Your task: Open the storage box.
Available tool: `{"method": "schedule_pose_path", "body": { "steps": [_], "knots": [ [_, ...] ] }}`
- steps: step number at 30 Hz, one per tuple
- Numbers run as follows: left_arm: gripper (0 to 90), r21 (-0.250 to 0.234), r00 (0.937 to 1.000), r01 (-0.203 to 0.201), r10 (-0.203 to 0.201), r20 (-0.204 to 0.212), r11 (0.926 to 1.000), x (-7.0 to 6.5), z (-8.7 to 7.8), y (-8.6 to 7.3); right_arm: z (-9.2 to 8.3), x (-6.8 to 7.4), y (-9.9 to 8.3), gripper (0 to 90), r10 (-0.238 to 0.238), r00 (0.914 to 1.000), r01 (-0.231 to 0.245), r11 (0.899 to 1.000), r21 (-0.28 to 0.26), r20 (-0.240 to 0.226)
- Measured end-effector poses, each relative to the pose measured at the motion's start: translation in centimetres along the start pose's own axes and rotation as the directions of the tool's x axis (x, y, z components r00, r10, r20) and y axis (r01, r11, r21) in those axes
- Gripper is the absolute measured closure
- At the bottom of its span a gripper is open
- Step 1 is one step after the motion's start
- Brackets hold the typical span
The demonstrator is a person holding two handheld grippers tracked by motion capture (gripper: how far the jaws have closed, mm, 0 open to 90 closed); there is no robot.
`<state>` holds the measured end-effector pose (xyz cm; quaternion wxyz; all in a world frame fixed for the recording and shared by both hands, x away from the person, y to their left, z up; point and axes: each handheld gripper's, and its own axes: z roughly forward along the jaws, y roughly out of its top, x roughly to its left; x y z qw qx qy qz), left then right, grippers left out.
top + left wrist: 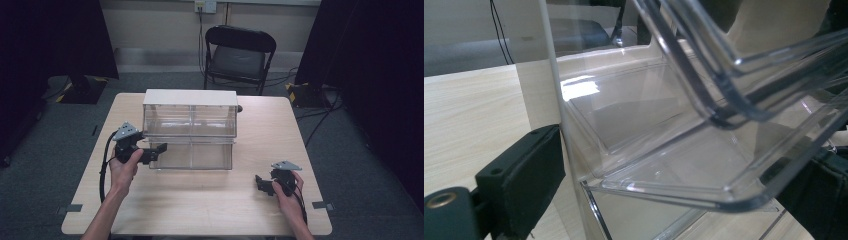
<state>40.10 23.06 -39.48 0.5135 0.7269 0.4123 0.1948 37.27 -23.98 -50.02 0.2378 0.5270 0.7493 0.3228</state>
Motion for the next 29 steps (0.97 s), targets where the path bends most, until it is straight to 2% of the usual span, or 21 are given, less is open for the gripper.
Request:
{"method": "schedule_pose_path", "body": {
  "steps": [29],
  "knots": [
    [5.5, -0.003, 1.0000, -0.002, 0.002, 0.002, 1.0000, 0.02, 0.01, 0.01, 0.00, 0.00, 0.00, 12.6, 0.001, 1.0000, -0.001, 1.000, 0.001, 0.000]
  ]
}}
